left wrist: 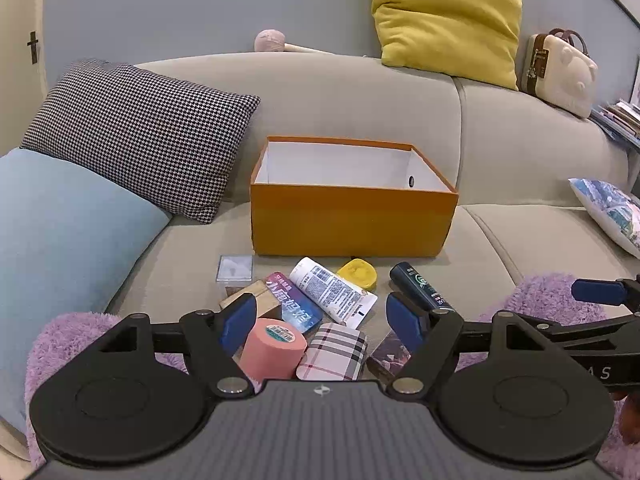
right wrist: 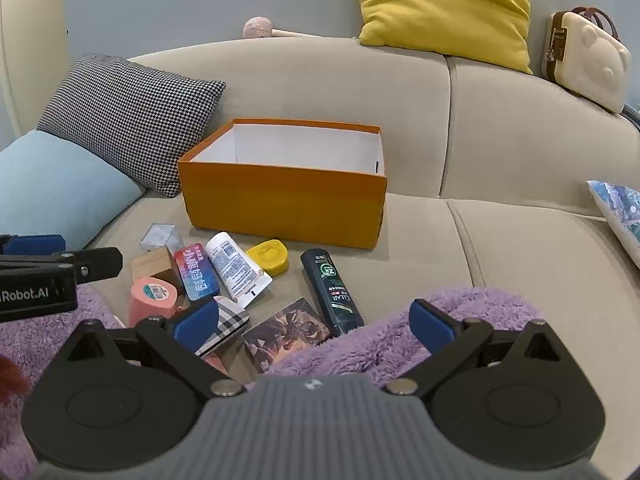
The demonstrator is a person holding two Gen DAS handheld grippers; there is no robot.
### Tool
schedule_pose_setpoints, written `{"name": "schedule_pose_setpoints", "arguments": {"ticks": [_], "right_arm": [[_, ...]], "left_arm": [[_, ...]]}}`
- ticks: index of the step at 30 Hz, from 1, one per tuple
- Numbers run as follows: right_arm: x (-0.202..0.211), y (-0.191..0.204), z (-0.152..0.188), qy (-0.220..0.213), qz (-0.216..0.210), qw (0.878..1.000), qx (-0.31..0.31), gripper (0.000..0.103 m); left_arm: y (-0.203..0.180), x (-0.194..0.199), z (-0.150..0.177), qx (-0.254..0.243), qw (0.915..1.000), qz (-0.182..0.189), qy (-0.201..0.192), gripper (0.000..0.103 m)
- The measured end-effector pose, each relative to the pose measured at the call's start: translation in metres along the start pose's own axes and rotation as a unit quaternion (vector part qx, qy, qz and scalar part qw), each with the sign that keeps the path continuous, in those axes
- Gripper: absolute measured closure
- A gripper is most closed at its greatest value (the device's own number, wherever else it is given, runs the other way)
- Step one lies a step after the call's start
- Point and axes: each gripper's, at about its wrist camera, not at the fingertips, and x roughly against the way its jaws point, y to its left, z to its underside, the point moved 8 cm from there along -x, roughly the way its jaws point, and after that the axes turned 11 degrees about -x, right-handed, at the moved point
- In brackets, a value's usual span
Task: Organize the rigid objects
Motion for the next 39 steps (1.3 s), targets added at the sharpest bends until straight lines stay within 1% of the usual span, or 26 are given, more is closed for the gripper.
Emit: {"name": "schedule_pose_setpoints", "arguments": {"ticks": [27,39], "right_arm": [[-0.003,-0.002,0.003,0.0,0.001,1.0,-0.004,0.002],[-0.008,0.0,0.005,0.01,0.003,1.0,-0.002,0.002]], "left_arm": [[0.007,-0.002,0.006,0.012,0.9999,-0.01,0.004,0.016],[0.008,-0.006,0.01,0.014,0.9998,-0.003,0.01,0.016]]}}
